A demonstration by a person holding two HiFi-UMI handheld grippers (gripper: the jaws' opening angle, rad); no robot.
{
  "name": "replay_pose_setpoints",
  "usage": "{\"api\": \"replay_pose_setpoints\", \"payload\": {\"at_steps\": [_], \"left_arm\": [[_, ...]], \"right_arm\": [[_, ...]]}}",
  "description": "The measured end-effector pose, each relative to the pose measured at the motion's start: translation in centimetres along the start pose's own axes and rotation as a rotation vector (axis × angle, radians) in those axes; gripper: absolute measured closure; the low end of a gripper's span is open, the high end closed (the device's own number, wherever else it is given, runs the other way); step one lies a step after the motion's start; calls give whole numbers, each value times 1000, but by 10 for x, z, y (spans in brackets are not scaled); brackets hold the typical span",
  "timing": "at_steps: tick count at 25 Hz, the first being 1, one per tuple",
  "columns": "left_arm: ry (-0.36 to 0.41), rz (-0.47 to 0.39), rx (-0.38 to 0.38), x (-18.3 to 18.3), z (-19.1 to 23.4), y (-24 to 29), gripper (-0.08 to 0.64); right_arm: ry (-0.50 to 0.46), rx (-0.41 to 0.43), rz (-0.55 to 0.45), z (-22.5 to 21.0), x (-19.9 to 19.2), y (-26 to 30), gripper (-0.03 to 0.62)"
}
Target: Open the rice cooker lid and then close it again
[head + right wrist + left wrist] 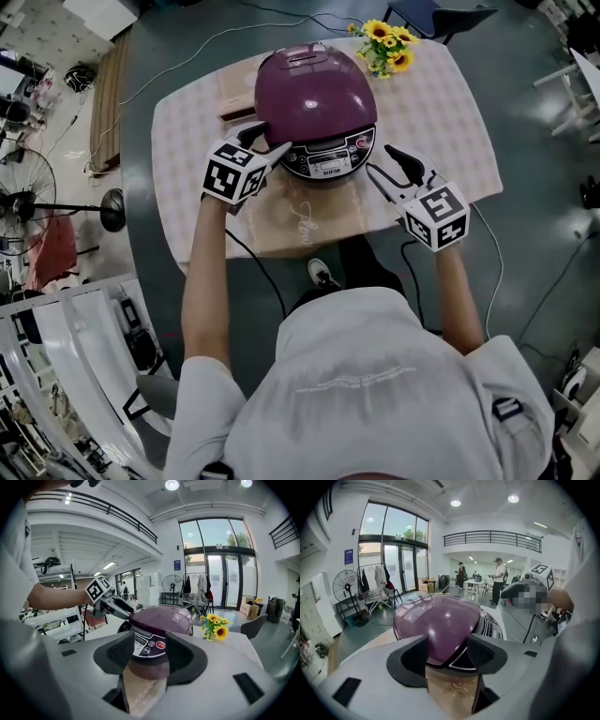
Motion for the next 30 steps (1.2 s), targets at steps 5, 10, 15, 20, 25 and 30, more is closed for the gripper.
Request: {"api": "replay_pose_setpoints", "payload": {"at_steps": [5,10,15,20,25,30], "left_arm": [[-70,-34,-27,4,1,-2,305],[-130,-51,-27,6,6,-3,336],[-94,0,8,-1,6,4,339],[-66,17,18,-1,4,6,339],[60,66,19,5,-5,7,373],[90,80,-11,3,-5,11,374]], "right_arm": [[-5,5,6,-1,1,1,373],[-4,2,11,-2,1,2,373],[-19,9,21,3,-1,5,373],[-15,7,24,3,-3,5,373],[-13,6,27,5,-1,6,373],[-9,4,30,4,-4,8,373]]}}
Point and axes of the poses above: the fingertips, and each gripper's own axes: y forward along the fingers, z to its left, x out of its top, the point moved 3 cm from there along -y, backward along the fingers, and after that the axes turned 15 degrees about -y, right-handed, at the moved point
